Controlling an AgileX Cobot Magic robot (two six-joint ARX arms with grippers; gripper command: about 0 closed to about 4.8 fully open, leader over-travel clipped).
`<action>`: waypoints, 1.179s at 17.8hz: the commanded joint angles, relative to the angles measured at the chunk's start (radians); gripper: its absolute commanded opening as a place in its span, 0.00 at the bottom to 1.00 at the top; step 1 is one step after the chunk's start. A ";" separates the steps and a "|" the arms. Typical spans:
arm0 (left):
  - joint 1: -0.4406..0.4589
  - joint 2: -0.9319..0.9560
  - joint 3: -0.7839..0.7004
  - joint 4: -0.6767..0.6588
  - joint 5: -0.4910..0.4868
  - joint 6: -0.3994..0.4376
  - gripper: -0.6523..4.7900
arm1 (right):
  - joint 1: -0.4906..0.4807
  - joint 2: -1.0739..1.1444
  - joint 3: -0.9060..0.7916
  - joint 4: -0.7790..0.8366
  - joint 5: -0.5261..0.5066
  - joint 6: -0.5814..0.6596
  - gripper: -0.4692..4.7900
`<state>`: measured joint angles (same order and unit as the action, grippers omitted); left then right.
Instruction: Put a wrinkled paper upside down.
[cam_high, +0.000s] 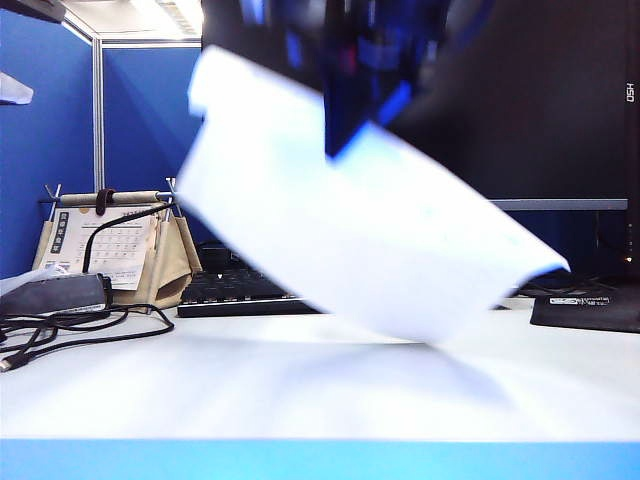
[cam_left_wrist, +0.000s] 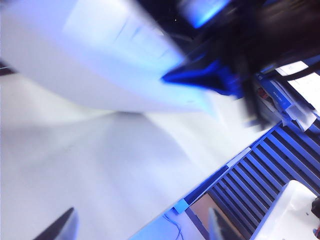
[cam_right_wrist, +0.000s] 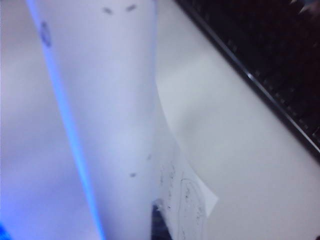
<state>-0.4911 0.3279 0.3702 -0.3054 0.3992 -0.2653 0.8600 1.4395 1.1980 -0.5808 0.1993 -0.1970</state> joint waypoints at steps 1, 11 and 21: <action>0.000 0.000 0.004 0.024 -0.003 0.003 0.75 | 0.002 -0.118 0.002 0.017 -0.153 0.186 0.19; 0.000 0.000 0.004 0.031 0.006 0.003 0.75 | -0.076 -0.409 -0.001 0.140 -0.451 0.510 0.19; 0.000 0.000 0.006 0.050 0.032 0.002 0.75 | -0.277 -0.453 -0.092 0.145 -0.713 0.698 0.19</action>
<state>-0.4908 0.3279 0.3706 -0.2764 0.4137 -0.2653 0.5934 0.9894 1.1305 -0.4461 -0.5060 0.4923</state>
